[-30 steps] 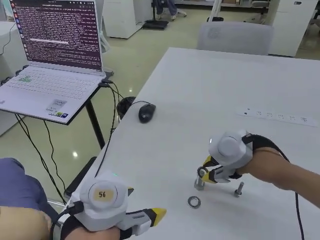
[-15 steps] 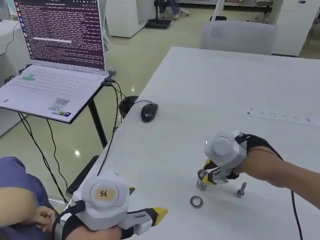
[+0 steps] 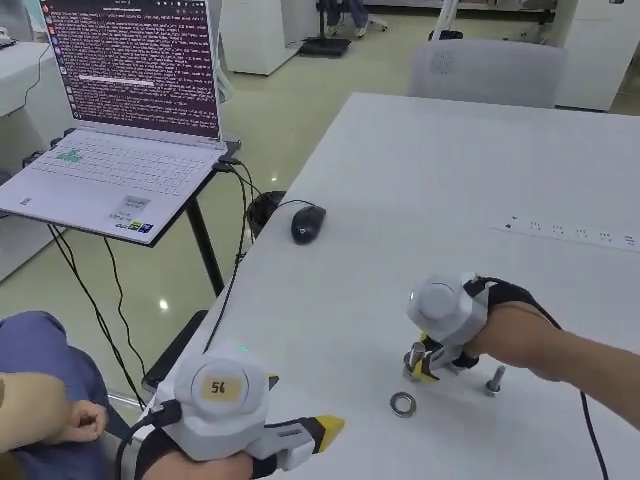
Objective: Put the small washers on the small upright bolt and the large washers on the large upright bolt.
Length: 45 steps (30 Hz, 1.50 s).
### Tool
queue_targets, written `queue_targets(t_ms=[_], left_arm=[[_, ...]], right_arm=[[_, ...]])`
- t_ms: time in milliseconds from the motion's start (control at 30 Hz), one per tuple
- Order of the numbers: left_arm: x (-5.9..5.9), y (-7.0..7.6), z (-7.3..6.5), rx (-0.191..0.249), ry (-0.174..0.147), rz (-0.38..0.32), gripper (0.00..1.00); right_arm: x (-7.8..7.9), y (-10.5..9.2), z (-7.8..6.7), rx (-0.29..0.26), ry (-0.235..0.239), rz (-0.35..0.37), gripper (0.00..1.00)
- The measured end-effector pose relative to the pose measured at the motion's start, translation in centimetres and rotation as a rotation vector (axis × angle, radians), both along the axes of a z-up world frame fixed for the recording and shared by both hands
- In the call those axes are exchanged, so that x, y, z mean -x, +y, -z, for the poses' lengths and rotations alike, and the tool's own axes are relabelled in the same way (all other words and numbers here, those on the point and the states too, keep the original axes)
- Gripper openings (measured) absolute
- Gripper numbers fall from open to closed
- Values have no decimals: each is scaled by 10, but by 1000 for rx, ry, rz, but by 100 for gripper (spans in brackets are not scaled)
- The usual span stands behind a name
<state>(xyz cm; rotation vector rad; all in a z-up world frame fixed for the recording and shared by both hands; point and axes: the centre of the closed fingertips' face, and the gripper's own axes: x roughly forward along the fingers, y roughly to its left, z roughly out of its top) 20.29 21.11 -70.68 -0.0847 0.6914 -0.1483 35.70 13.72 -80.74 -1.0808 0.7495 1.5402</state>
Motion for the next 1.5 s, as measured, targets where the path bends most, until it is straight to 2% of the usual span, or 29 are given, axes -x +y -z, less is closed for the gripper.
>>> queue_targets(t_ms=[100,267,433,600,667,733,867,967,1100,1267,1500], left_arm=[[0,0,0,-1,0,0,58],[0,-1,0,-2,1,3,58],[-1,-2,-1,-1,-1,6,58],[-1,-4,0,1,-1,8,58],[-1,-5,0,0,0,11,58],[-2,-6,1,2,0,13,58],[-1,-8,1,1,3,19,58],[-1,-7,1,0,2,16,58],[1,-3,0,-2,0,7,58],[2,2,-1,-3,-1,-6,58],[1,-3,0,0,-2,2,58]], right_arm=[[-1,-1,9,10,4,26,24],[0,-3,8,-5,-2,40,24],[1,-15,9,5,15,62,24],[14,-34,17,43,26,45,24],[23,-37,18,42,51,35,24],[33,-34,18,17,74,14,21],[44,-24,18,-7,75,-42,22],[53,-13,18,-26,86,-69,26],[55,-4,18,-34,85,-74,28],[56,-4,18,-19,77,-101,28],[57,-5,16,-21,79,-88,23]])
